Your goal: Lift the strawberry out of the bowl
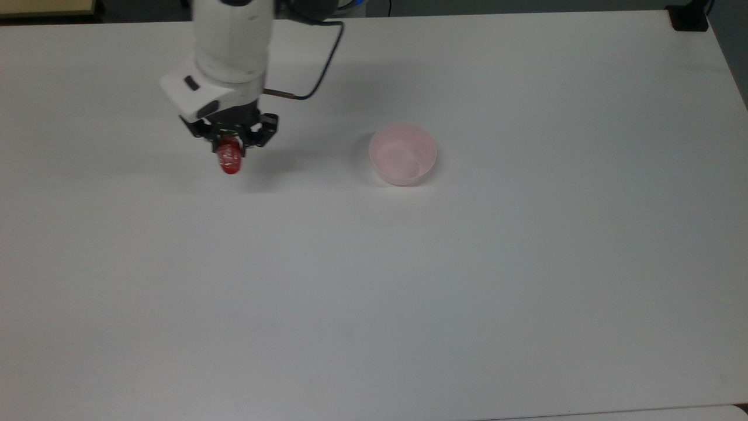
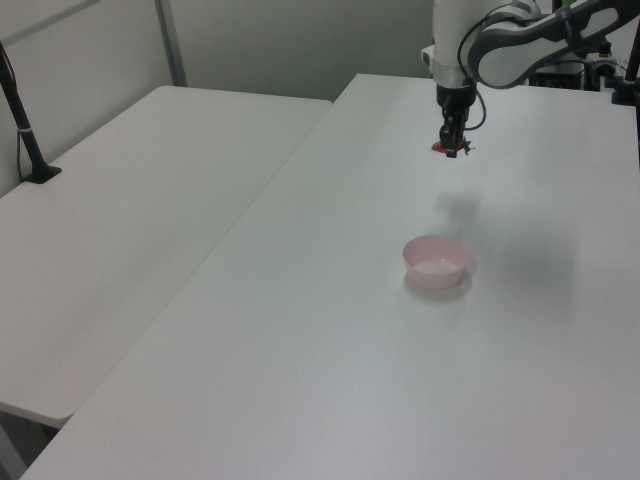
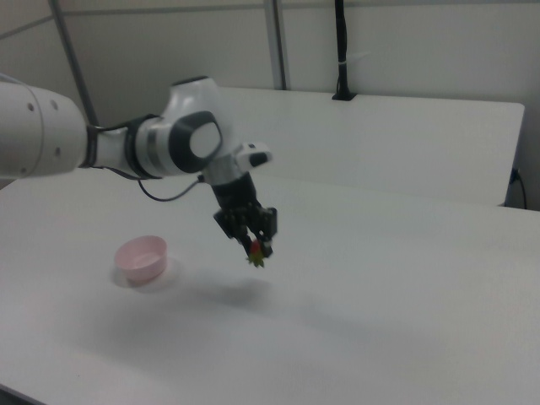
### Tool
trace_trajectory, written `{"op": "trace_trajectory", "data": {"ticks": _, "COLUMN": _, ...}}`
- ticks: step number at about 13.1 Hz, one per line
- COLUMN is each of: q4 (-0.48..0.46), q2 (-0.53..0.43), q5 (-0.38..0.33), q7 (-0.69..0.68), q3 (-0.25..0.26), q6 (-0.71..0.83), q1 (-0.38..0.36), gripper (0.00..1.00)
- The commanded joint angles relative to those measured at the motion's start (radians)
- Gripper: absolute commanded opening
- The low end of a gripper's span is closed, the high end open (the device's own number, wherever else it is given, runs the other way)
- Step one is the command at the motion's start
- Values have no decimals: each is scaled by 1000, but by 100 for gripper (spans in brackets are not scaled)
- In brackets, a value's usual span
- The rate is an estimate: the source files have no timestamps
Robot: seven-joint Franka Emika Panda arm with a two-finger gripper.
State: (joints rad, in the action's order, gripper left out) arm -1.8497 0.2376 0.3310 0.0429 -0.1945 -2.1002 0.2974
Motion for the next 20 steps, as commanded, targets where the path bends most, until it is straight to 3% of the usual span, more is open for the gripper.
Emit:
{"op": "trace_trajectory", "data": {"ticks": 1, "q4": 9, "q2": 74, "q5": 17, "q7": -78, "q3": 0, "q6": -7, "q1": 46, "gripper": 43}}
{"op": "trace_trajectory", "data": {"ticks": 2, "q4": 9, "q2": 88, "q5": 31, "q7": -78, "q3": 0, "q6": -14, "q1": 54, "gripper": 49}}
{"op": "trace_trajectory", "data": {"ticks": 4, "q4": 12, "q2": 88, "q5": 28, "q7": -66, "q3": 0, "q6": -14, "q1": 58, "gripper": 87}}
{"op": "trace_trajectory", "data": {"ticks": 5, "q4": 27, "q2": 80, "q5": 23, "q7": -57, "q3": -3, "q6": -3, "q1": 58, "gripper": 97}}
{"op": "trace_trajectory", "data": {"ticks": 6, "q4": 50, "q2": 72, "q5": 22, "q7": -40, "q3": -3, "q6": 12, "q1": 57, "gripper": 100}}
{"op": "trace_trajectory", "data": {"ticks": 8, "q4": 82, "q2": 30, "q5": -1, "q7": -17, "q3": -13, "q6": 93, "q1": 52, "gripper": 100}}
{"op": "trace_trajectory", "data": {"ticks": 10, "q4": 116, "q2": -13, "q5": -74, "q7": 12, "q3": -16, "q6": 172, "q1": 42, "gripper": 100}}
{"op": "trace_trajectory", "data": {"ticks": 13, "q4": 184, "q2": -85, "q5": -128, "q7": 70, "q3": -17, "q6": 345, "q1": -9, "gripper": 100}}
{"op": "trace_trajectory", "data": {"ticks": 17, "q4": 185, "q2": -190, "q5": -158, "q7": 193, "q3": 1, "q6": 379, "q1": -96, "gripper": 100}}
{"op": "trace_trajectory", "data": {"ticks": 18, "q4": 185, "q2": -205, "q5": -176, "q7": 204, "q3": 13, "q6": 379, "q1": -116, "gripper": 100}}
{"op": "trace_trajectory", "data": {"ticks": 20, "q4": 179, "q2": -222, "q5": -229, "q7": 193, "q3": 117, "q6": 368, "q1": -217, "gripper": 100}}
